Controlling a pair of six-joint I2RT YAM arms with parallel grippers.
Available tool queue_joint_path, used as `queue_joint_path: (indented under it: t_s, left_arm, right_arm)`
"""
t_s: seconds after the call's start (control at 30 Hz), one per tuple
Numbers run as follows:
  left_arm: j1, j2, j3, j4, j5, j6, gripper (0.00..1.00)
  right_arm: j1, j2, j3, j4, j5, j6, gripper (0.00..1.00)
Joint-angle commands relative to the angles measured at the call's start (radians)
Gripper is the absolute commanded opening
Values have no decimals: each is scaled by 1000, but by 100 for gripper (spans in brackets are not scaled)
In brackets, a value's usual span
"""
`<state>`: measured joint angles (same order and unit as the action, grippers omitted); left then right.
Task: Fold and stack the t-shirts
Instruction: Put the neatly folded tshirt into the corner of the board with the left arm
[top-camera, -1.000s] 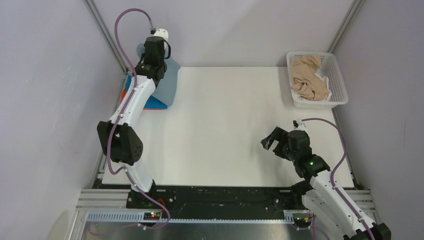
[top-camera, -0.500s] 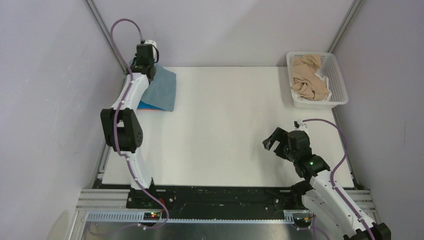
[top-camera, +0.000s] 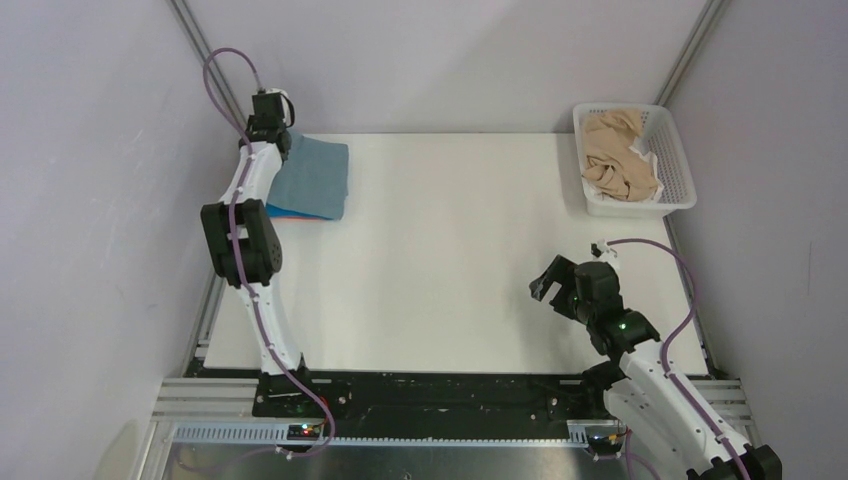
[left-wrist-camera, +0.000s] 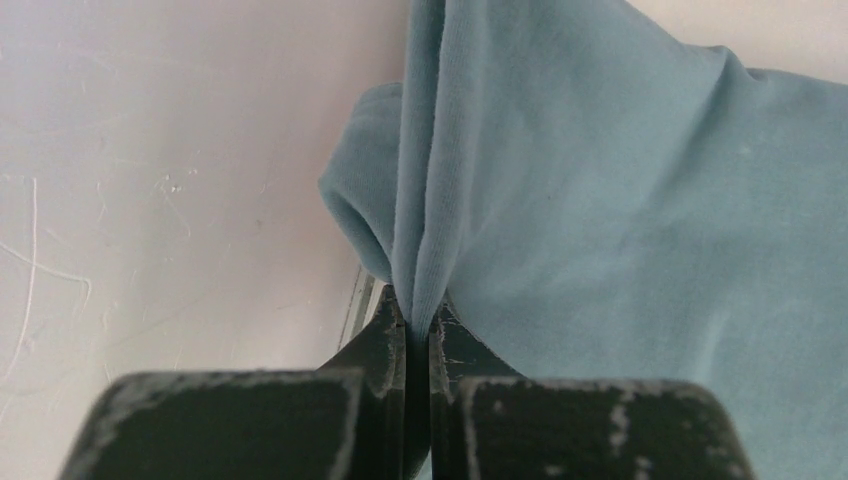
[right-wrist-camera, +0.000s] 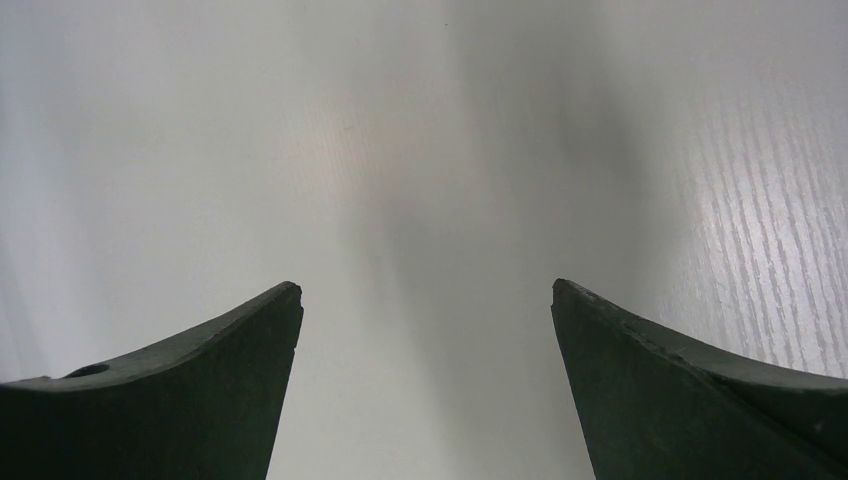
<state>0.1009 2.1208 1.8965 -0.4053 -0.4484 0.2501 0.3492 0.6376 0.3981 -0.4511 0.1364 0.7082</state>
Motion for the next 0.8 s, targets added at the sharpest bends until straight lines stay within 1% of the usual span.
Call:
queue_joint_path:
  t_s: [0.0,0.03,0.07,0.17,0.23,0.27,0.33,0.37,0.43,0.53,0.63,0.77]
  left_arm:
    - [37,40,77,51,-26,-32,7]
    - [45,47,81,51,-32,-36,9]
    - [50,60,83,52,-33,-44,16]
    - [64,84,90,50,-54,-59,25]
    - [68,99,92,51,-90,-77,28]
    - [69,107,93,52,-107,-88,32]
    - [71,113,92,51,-126,-101,57]
    - [71,118,92,50,-133,-109,85]
    - [70,120,99,49,-158,-128,98]
    - [69,94,82,50,-175,-165,99]
    - [61,31,60,47,-171,-228,100]
    - [20,-85,2,45,-104,-334,100]
  right_arm:
    - [-4,12,20,3,44,16,99]
    - [-3,15,20,3,45,15,99]
    - [-3,19,22,2,46,15,99]
    - [-3,23,25,1,46,16,99]
    - [-3,21,25,-1,47,16,100]
    - [-3,19,25,-2,47,16,100]
    - [-3,14,26,-6,44,15,100]
    - [-3,9,26,-10,42,14,100]
    - [-3,-1,27,-14,38,13,100]
    - [-3,-13,26,-19,36,11,100]
    - [-3,-25,27,-19,36,12,100]
    - [-4,-34,27,-15,28,11,100]
